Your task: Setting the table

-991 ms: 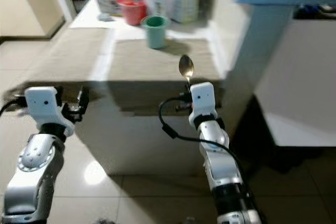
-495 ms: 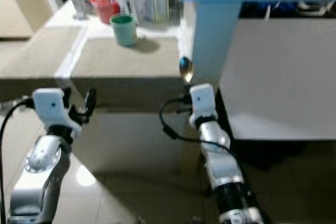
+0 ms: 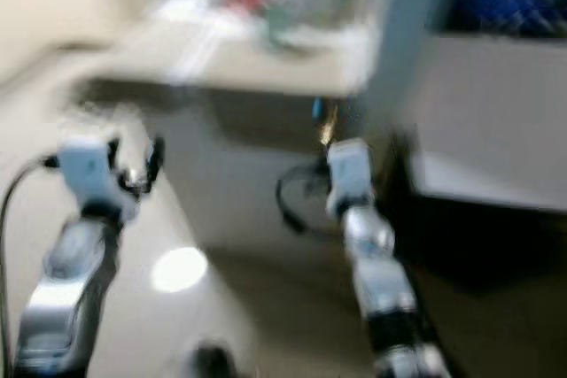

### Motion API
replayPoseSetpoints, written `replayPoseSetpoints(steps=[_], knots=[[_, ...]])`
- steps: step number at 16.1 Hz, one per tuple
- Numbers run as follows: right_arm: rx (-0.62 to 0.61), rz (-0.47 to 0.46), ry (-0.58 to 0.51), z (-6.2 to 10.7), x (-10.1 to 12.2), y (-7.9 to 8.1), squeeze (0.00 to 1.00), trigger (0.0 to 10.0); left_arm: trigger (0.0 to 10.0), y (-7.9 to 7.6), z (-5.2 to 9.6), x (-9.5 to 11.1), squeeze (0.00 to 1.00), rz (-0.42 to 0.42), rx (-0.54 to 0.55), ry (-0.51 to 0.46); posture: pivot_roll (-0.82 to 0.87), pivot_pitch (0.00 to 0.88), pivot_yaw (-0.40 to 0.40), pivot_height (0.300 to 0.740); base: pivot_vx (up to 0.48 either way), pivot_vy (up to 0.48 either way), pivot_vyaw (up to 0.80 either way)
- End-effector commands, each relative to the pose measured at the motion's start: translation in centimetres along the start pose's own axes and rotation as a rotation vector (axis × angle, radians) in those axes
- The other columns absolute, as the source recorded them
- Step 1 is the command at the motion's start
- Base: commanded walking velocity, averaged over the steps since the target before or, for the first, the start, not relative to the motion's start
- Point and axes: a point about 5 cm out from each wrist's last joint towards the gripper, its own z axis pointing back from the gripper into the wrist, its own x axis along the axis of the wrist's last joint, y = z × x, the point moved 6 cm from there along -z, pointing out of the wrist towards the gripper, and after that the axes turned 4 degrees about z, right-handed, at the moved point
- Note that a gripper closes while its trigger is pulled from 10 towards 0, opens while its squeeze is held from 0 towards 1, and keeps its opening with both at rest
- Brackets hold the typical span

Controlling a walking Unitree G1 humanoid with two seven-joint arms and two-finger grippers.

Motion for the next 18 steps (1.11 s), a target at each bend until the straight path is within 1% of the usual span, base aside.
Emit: replayPoseSetpoints(steps=[1,12,16,18], knots=[[0.003,0.002,-0.013,0.0,0.2,0.1,0.0,0.0,10.0,-1.0,-0.9,1.4,0.0,-0.009,-0.027,-0.04,-0.08,0.0,0.062,0.74,0.0,-0.461,0.0],[-0.003,0.008,-0.012,0.0,0.2,0.1,0.0,0.0,10.0,-1.3,-1.4,1.6,0.0,-0.028,-0.06,-0.047,-0.09,0.0,0.071,0.74,0.0,-0.447,0.0],[-0.004,0.011,-0.018,0.1,0.3,0.3,0.0,0.0,10.0,-1.4,-1.6,1.7,0.0,-0.039,-0.071,-0.048,-0.09,0.0,0.081,0.74,0.258,-0.403,0.0],[-0.027,0.006,-0.018,0.0,0.2,-0.3,0.0,0.0,10.0,-1.6,-1.9,1.9,0.0,-0.048,-0.078,-0.057,-0.09,0.0,0.083,0.74,0.263,-0.399,0.0]])
